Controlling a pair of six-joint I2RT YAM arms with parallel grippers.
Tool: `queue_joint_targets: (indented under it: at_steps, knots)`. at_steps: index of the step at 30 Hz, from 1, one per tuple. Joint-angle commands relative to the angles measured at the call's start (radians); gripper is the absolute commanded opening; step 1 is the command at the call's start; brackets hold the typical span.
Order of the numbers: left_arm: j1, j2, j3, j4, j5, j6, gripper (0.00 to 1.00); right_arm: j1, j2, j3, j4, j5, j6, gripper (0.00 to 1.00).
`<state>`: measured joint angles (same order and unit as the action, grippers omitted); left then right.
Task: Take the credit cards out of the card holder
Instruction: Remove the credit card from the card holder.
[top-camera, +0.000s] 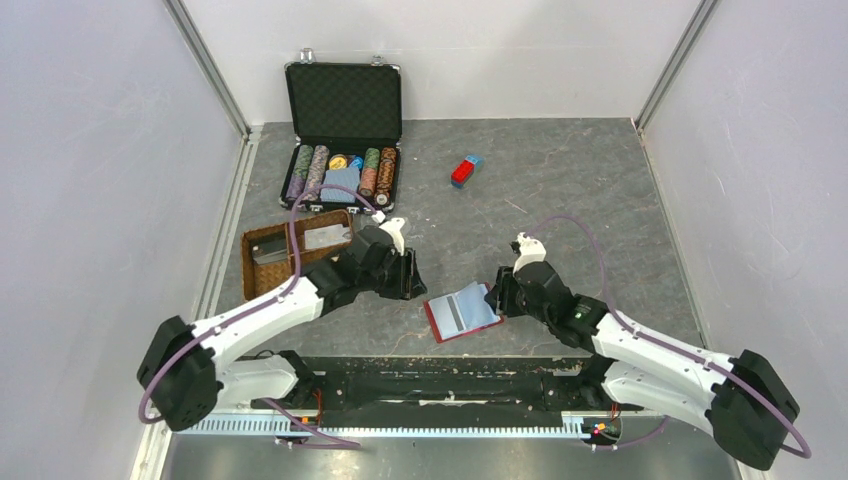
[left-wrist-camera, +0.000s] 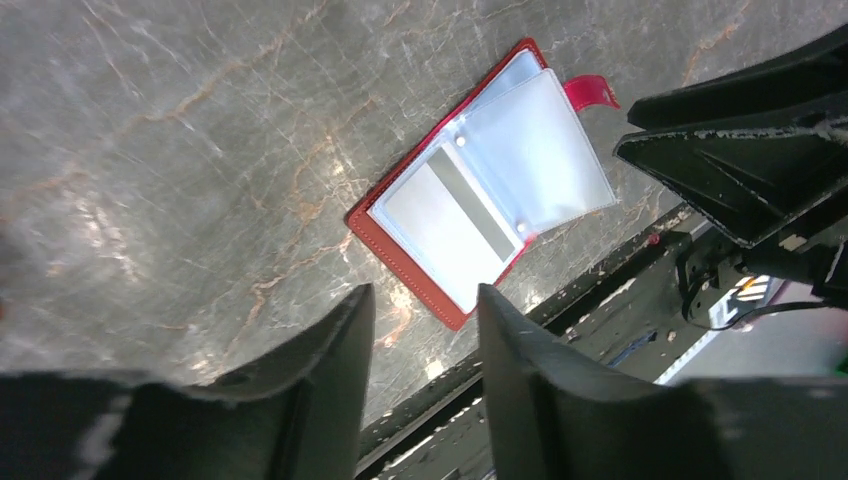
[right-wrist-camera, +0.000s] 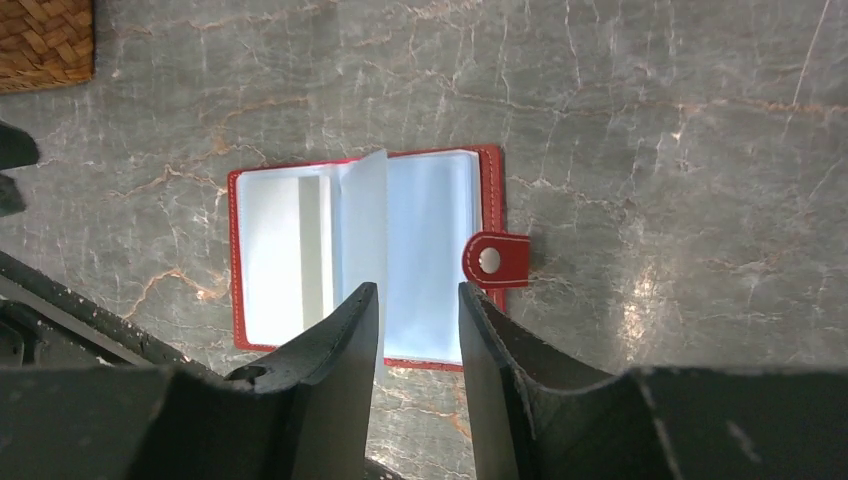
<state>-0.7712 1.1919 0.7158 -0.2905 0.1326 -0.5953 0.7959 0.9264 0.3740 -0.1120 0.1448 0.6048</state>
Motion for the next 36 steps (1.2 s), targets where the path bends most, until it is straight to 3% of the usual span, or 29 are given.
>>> queue_joint_targets:
  at_steps: [1, 7, 12, 23, 32, 36]
  knots:
    - [-0.004, -0.128, 0.07, -0.077, -0.073, 0.119, 0.55, 0.044, 0.008, 0.093, -0.048, 0.069, -0.026, 0.39]
    - [-0.003, -0.314, 0.091, -0.181, -0.21, 0.174, 0.78, 0.212, 0.122, 0.183, 0.013, 0.104, -0.029, 0.4]
    - [-0.003, -0.452, 0.106, -0.255, -0.289, 0.213, 0.89, 0.28, 0.229, 0.228, 0.06, 0.108, -0.036, 0.41]
    - [-0.004, -0.507, 0.09, -0.292, -0.307, 0.231, 0.91, 0.334, 0.487, 0.347, -0.022, 0.172, -0.05, 0.61]
    - [-0.003, -0.509, 0.093, -0.294, -0.306, 0.236, 0.91, 0.395, 0.593, 0.409, -0.111, 0.273, -0.044, 0.65]
    - [-0.003, -0.518, 0.09, -0.294, -0.31, 0.236, 0.91, 0.408, 0.617, 0.415, -0.113, 0.282, -0.039, 0.6]
